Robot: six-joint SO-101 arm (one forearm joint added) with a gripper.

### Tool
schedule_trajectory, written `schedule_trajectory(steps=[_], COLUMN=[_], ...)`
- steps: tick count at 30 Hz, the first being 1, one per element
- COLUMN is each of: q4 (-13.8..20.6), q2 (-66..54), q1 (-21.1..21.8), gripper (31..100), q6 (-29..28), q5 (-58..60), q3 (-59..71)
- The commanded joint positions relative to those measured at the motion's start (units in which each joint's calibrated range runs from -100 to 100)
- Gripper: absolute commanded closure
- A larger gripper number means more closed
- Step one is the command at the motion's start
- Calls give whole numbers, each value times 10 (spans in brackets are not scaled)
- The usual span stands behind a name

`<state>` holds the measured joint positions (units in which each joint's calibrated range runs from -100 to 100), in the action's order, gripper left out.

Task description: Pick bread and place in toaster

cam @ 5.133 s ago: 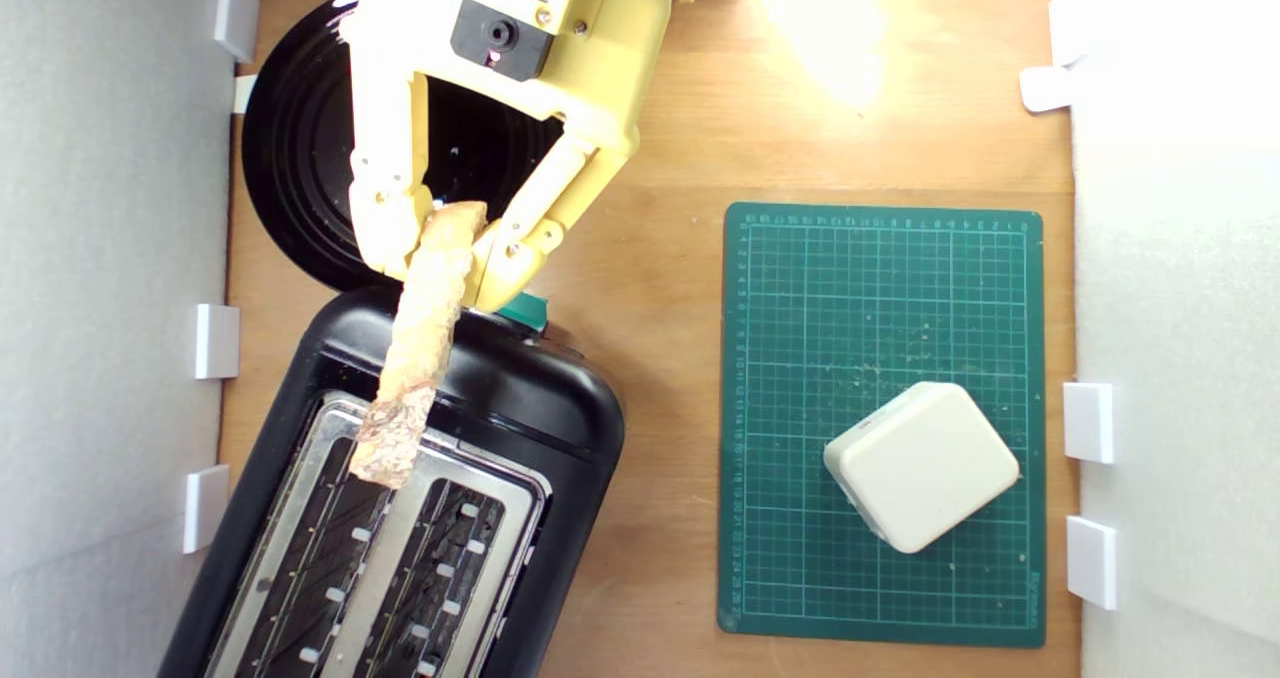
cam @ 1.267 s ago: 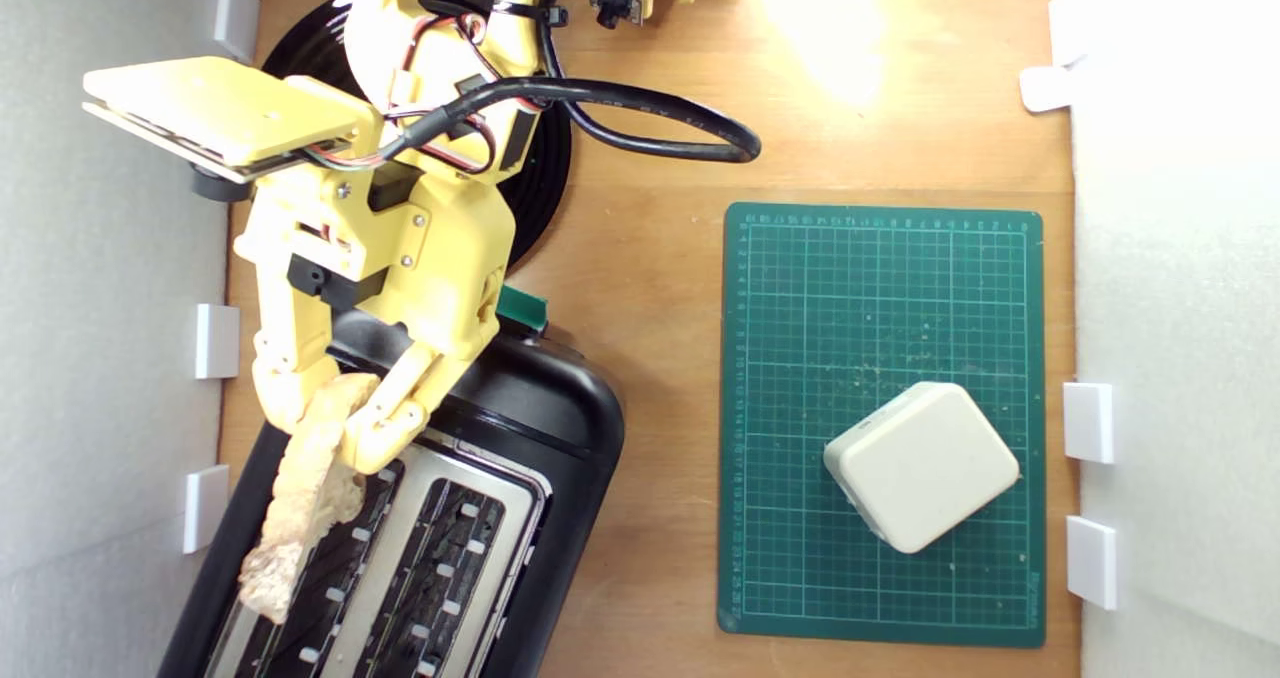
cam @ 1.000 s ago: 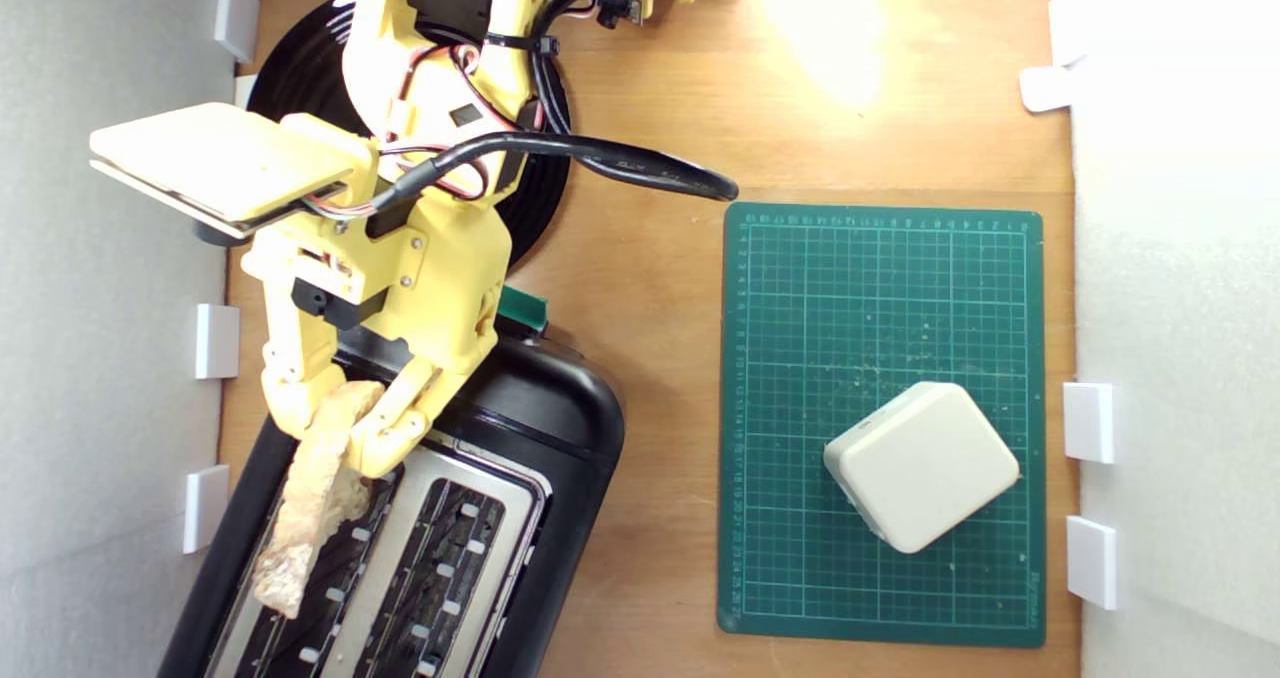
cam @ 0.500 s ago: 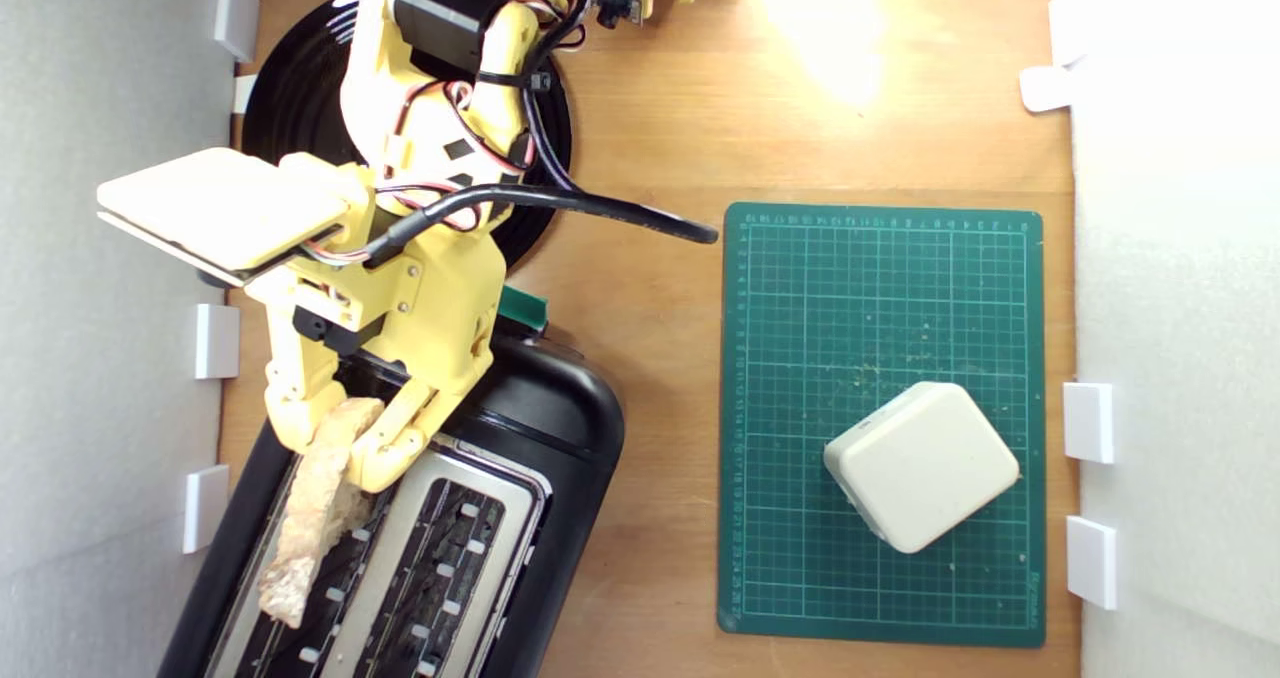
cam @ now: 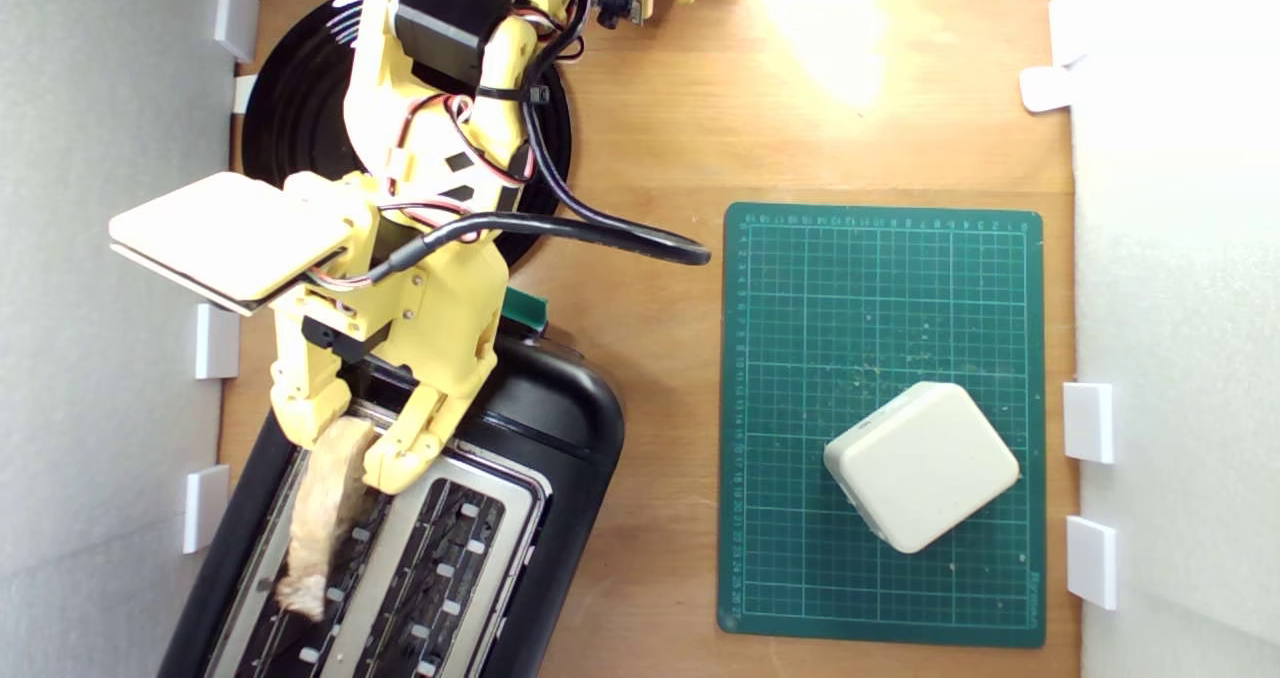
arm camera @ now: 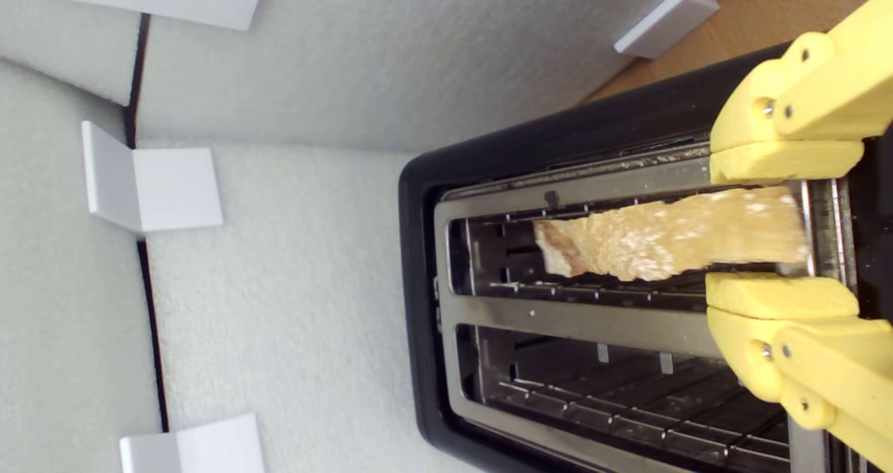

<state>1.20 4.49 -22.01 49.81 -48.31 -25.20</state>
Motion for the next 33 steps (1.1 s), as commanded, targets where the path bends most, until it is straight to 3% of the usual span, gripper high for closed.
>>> schedule_trajectory(steps=[1,9,12,16,23,28,33], q4=[3,-7,-34,-26,61,61,57], q2=[-14,-52,-98,-165,-307,-443,-557], q1=[9,9,4,12,148,203,254], gripper=[544,544,544,544,544,544,544], q6=[3,-2,-6,-63,-244,-352,-396], q5=[10,10,10,10,9,8,8], q3=[-29,-29,-27,-23,59,231,400])
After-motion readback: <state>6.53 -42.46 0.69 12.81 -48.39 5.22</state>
